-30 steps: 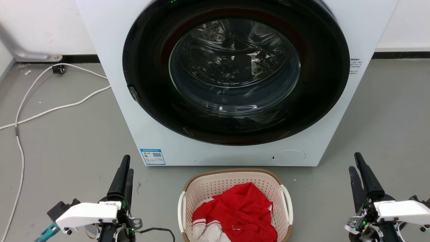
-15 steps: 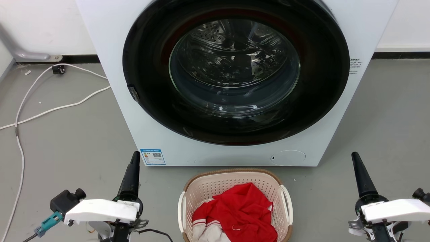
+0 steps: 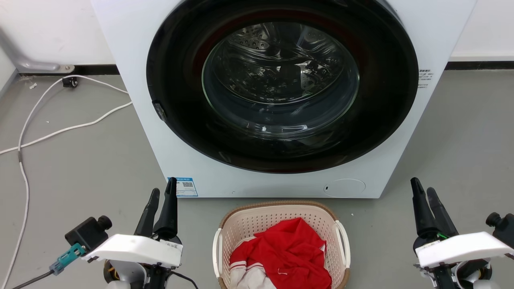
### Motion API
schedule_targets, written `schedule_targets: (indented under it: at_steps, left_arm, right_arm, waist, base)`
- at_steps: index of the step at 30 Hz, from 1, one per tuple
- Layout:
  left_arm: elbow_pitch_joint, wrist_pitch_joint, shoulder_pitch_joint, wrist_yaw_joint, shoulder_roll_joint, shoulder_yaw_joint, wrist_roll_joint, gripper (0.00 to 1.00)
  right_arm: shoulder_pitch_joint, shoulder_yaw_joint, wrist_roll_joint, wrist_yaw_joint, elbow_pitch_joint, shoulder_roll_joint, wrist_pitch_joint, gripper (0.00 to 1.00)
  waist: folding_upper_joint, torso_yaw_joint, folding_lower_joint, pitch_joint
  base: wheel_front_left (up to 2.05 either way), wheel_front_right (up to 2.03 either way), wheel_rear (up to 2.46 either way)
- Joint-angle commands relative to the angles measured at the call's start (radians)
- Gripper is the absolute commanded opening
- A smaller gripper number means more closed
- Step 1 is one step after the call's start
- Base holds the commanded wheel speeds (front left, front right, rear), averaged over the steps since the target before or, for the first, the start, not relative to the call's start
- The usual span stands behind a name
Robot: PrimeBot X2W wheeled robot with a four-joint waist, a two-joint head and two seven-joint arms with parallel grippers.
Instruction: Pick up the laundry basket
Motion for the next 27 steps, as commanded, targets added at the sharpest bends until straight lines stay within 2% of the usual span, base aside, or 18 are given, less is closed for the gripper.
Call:
schedule_targets:
  at_steps: [1,19,27]
  left_arm:
    - [-0.020,-0.012,-0.004,0.009,0.002,-0.003,0.051,1.00]
    - [-0.013,-0.065,0.003,0.038,0.022,-0.048,0.330,1.00]
    - [-0.004,-0.083,0.004,0.054,0.034,-0.072,0.422,1.00]
  right_arm:
    - [-0.005,0.005,-0.054,0.000,-0.023,0.001,-0.005,1.00]
    - [0.006,0.032,-0.322,0.000,-0.063,0.003,-0.006,1.00]
    - [0.010,0.039,-0.419,0.000,-0.072,0.004,-0.003,1.00]
  waist:
    - [-0.0001,0.000,0.0000,0.000]
    - [-0.0001,-0.003,0.0000,0.002]
    - [-0.0001,-0.003,0.0000,0.000]
  base:
    - [0.00,0.00,0.00]
    - [0.00,0.00,0.00]
    - [0.00,0.00,0.00]
